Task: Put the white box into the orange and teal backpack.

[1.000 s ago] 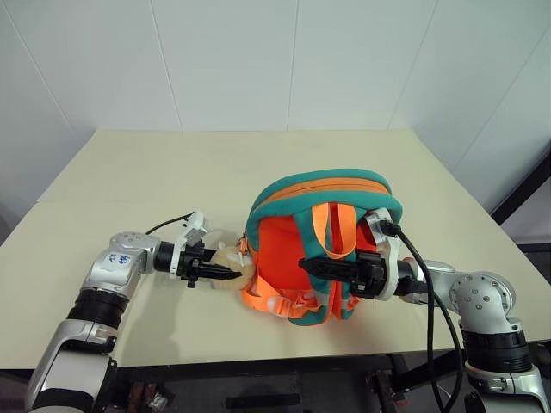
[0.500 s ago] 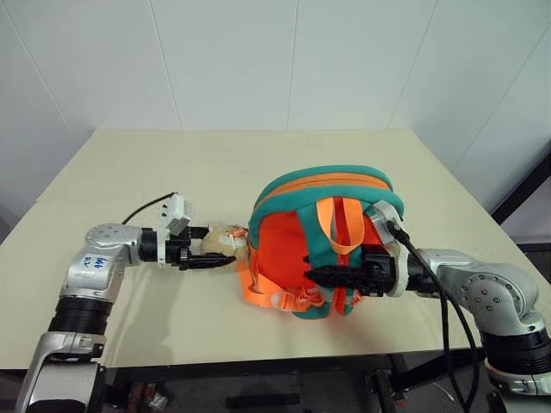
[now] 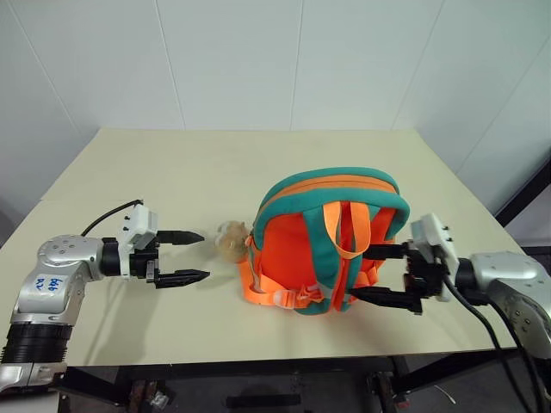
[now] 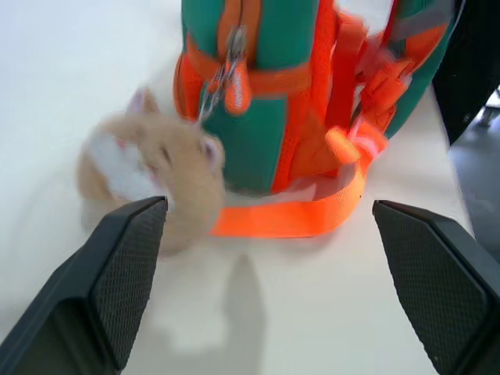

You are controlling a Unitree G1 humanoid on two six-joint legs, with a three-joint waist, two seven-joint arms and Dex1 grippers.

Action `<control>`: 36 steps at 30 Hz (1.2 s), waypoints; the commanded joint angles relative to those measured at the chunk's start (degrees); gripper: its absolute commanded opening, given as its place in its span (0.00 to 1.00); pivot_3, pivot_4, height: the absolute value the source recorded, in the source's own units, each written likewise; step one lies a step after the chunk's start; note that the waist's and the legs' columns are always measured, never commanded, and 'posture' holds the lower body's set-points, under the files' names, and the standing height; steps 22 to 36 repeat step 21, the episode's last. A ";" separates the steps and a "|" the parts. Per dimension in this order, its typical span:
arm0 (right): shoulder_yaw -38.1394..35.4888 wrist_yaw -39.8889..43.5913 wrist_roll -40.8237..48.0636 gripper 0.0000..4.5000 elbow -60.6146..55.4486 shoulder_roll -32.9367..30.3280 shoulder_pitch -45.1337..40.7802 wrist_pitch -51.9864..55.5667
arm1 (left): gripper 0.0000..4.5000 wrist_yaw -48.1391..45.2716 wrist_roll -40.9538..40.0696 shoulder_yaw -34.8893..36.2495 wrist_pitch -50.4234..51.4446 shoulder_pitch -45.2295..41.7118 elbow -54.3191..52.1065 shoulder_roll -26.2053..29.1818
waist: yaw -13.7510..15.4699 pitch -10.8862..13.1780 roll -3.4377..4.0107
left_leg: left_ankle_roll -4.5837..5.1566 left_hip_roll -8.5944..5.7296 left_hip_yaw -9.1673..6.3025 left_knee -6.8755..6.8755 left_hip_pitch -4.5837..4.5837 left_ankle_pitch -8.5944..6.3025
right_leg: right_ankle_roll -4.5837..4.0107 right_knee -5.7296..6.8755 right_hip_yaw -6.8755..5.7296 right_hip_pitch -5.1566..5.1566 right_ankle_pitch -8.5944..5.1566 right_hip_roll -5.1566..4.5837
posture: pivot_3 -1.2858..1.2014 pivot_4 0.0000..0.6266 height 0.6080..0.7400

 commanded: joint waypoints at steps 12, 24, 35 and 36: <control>-11.34 8.26 -2.40 0.99 8.01 -5.65 4.60 -11.01 | 1.00 -1.19 -5.66 8.41 -5.96 9.51 -5.68 1.37 | -0.35 0.00 0.01 | -0.04 0.01 0.17 0.01 0.28 0.09 | -0.15 0.04 0.13 0.08 0.03 -0.02 | 0.52 0.24 1.00; -8.97 10.23 -3.90 0.99 11.09 -5.93 1.40 -12.68 | 1.00 -0.18 -6.46 9.59 -7.21 11.49 -7.06 2.28 | -0.27 0.00 0.01 | 0.00 0.01 0.32 0.03 0.27 0.10 | -0.45 -0.03 0.20 0.06 -0.05 -0.08 | 0.52 0.24 1.00; -8.97 10.23 -3.90 0.99 11.09 -5.93 1.40 -12.68 | 1.00 -0.18 -6.46 9.59 -7.21 11.49 -7.06 2.28 | -0.27 0.00 0.01 | 0.00 0.01 0.32 0.03 0.27 0.10 | -0.45 -0.03 0.20 0.06 -0.05 -0.08 | 0.52 0.24 1.00; -8.97 10.23 -3.90 0.99 11.09 -5.93 1.40 -12.68 | 1.00 -0.18 -6.46 9.59 -7.21 11.49 -7.06 2.28 | -0.27 0.00 0.01 | 0.00 0.01 0.32 0.03 0.27 0.10 | -0.45 -0.03 0.20 0.06 -0.05 -0.08 | 0.52 0.24 1.00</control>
